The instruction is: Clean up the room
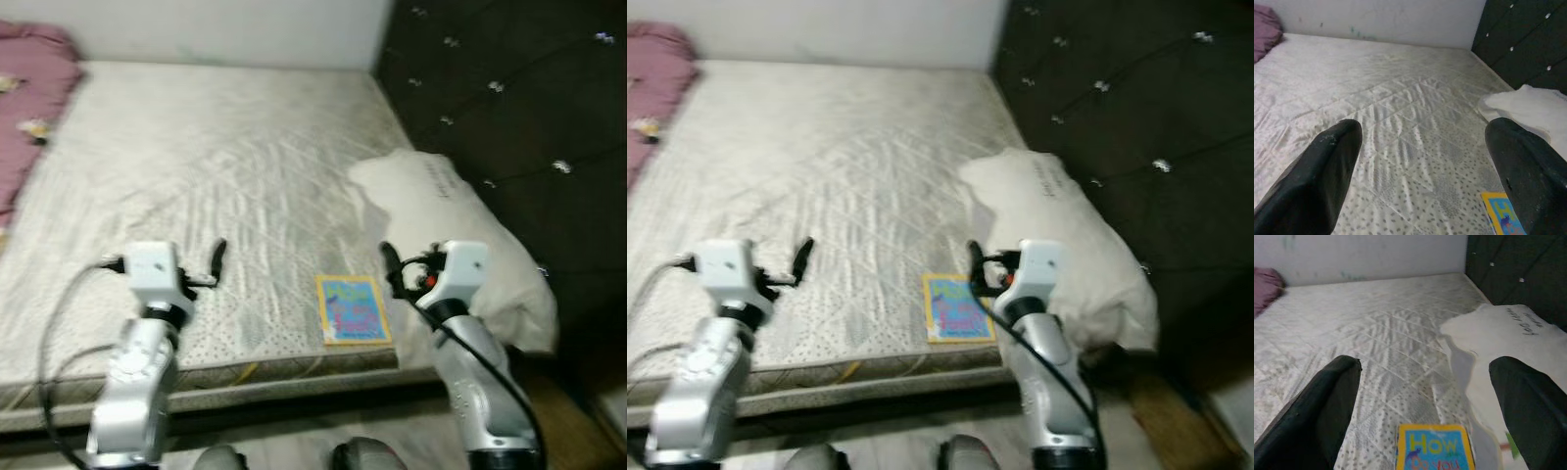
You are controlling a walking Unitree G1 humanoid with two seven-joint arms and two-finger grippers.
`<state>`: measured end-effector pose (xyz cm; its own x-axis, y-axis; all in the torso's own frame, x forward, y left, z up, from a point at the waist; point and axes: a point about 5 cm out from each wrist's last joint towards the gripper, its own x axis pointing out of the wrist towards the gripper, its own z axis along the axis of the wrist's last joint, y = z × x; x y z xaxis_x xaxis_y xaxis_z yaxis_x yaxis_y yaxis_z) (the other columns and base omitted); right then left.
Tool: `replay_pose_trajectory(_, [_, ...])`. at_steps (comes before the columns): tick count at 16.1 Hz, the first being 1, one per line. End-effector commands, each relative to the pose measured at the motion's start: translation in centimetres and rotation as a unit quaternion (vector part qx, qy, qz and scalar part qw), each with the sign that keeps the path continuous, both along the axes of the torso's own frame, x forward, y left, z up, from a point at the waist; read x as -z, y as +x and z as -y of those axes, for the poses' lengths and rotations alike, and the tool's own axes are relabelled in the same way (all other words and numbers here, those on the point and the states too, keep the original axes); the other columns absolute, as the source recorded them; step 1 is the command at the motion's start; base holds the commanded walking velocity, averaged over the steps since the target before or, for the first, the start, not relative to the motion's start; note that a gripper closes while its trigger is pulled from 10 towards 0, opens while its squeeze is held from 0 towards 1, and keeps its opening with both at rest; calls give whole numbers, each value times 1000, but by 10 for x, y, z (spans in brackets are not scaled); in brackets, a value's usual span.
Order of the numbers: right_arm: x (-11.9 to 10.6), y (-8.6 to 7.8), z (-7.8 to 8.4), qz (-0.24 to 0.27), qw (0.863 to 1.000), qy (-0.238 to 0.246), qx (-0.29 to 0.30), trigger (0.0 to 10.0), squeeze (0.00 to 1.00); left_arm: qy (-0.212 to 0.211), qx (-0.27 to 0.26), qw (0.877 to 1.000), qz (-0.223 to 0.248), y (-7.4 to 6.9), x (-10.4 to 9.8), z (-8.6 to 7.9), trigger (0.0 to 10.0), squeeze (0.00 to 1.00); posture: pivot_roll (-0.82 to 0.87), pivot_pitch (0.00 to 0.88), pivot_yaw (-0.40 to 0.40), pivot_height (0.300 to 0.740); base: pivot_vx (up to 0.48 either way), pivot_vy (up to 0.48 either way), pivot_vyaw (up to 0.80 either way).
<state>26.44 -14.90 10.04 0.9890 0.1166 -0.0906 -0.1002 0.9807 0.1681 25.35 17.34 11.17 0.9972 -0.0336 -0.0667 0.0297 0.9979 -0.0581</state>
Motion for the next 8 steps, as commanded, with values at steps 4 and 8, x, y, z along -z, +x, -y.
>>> replay_pose_trajectory(4, [-5, 1, 11, 4, 1000, -12, 17, 10000, 0, -10, 13, 1000, 6, 2, -5, 8, 10000, 0, -6, 64, -77, 740, 0, 480, 0])
replay_pose_trajectory(8, [-5, 2, 9, 5, 1000, -11, 15, 10000, 0, -12, 12, 1000, 14, 5, -8, 9, 10000, 0, -7, 59, -75, 740, 0, 480, 0])
